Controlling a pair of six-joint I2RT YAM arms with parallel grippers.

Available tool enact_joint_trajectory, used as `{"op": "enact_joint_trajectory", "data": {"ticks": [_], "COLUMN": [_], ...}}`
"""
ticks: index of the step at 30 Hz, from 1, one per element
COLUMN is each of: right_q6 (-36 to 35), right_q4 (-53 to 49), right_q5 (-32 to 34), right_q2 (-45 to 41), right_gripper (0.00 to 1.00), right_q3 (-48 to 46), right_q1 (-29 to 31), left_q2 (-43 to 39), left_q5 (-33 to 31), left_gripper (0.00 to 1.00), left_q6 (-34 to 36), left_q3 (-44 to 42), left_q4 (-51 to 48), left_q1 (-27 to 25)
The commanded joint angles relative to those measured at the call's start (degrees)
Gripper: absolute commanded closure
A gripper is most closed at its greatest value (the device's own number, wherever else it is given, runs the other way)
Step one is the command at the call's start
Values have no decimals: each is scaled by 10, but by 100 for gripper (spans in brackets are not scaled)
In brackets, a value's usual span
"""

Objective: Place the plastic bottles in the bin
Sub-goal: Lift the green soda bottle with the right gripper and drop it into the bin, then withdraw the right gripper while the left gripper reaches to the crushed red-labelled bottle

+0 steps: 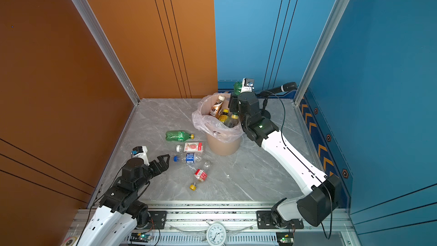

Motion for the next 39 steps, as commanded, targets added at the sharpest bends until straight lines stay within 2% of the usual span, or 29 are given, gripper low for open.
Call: {"op": "enact_joint_trajectory", "data": {"ticks": [1, 2, 11, 14, 18, 24, 30, 39], "right_q6": [8, 9, 24, 51, 115, 199, 220, 226], "right_q4": [-13, -13, -8, -10, -19, -76, -85, -76], "right_q5": [-26, -27, 7, 35, 51, 38, 29, 22], "right_q2": [2, -4, -151, -224, -325, -391, -392, -369], "right_gripper": [6, 0, 0, 0, 0, 0, 0, 0], "right_q3": [16, 12, -71, -144, -286, -398, -416, -410], "right_q1": [-4, -4, -14, -16, -22, -36, -37, -38], "left_q2": [5, 6, 27, 40, 55, 69, 88, 146], "left_q5": [14, 15, 29, 41, 60, 89, 82, 1], "left_gripper": [2, 2, 2, 2, 2, 2, 2, 1], "left_q6": [-2, -2, 0, -1, 0, 4, 4, 17], "left_q3": [-3, -2, 2, 4, 4, 7, 7, 24], "left_q4": [0, 0, 23, 33, 45, 50, 50, 63], "left_q1": [6, 7, 8, 8, 6, -10, -76, -230]}}
